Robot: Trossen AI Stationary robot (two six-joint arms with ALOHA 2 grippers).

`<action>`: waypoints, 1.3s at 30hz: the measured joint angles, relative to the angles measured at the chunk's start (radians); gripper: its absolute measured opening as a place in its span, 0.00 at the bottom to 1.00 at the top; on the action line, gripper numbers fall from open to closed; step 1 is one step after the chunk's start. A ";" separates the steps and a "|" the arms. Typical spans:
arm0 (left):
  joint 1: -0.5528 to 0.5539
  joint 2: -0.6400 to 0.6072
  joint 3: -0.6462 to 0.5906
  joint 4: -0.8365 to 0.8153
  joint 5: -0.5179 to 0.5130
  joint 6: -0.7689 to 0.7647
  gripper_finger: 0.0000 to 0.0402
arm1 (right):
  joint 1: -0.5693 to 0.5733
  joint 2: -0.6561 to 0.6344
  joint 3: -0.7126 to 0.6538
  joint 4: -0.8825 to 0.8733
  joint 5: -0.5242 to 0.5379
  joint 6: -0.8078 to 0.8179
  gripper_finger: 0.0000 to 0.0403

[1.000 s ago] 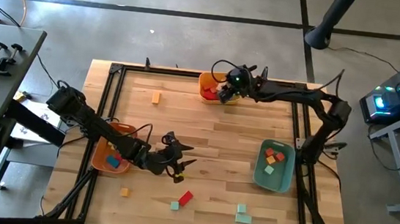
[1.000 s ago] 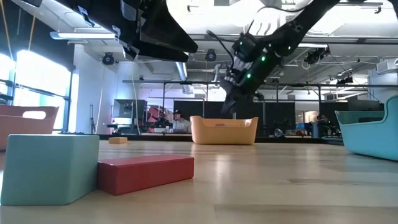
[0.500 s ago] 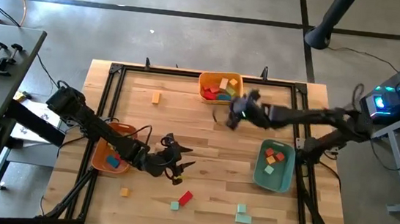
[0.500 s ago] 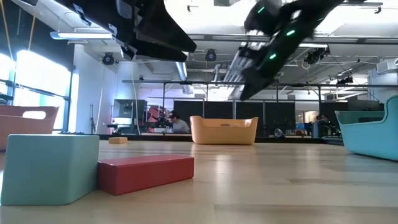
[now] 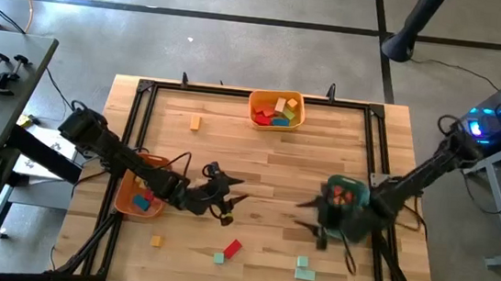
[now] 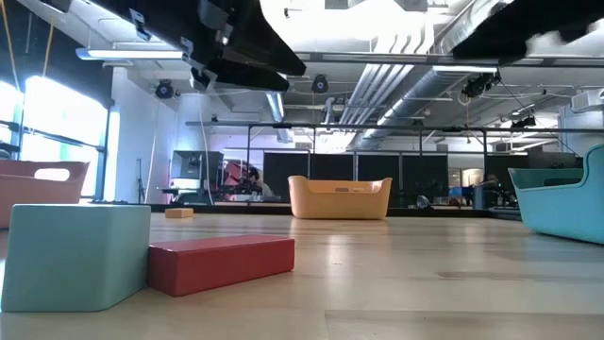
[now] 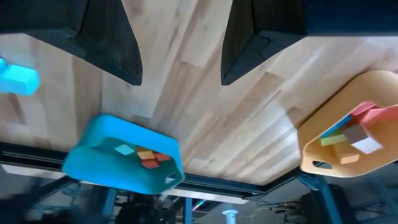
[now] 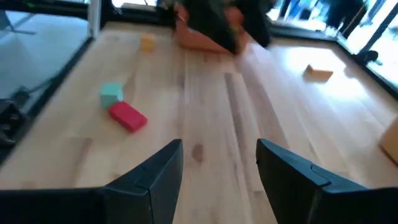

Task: Sort blocks by size
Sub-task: Put the light blue medium block into the orange bin

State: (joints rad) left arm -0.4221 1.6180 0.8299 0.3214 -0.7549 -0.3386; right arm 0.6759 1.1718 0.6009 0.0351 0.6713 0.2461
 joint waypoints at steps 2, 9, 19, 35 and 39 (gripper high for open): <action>0.009 0.000 0.000 0.007 0.000 0.000 0.51 | 0.103 0.027 0.014 -0.001 0.133 0.026 0.50; 0.024 0.000 0.000 0.020 0.025 0.018 0.51 | 0.288 0.092 0.053 0.000 0.146 0.118 0.50; 0.024 0.006 0.000 0.023 0.026 0.018 0.51 | 0.380 0.123 0.059 -0.052 -0.125 0.711 0.50; 0.046 0.055 0.001 0.054 0.040 -0.008 0.51 | 0.377 0.491 0.126 -0.048 -0.299 0.805 0.50; 0.052 0.055 0.000 0.071 0.042 0.010 0.51 | 0.378 0.556 0.128 -0.022 -0.294 0.831 0.50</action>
State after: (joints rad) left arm -0.3702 1.6726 0.8303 0.3922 -0.7128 -0.3283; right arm 1.0542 1.7279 0.7293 0.0134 0.3770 1.0767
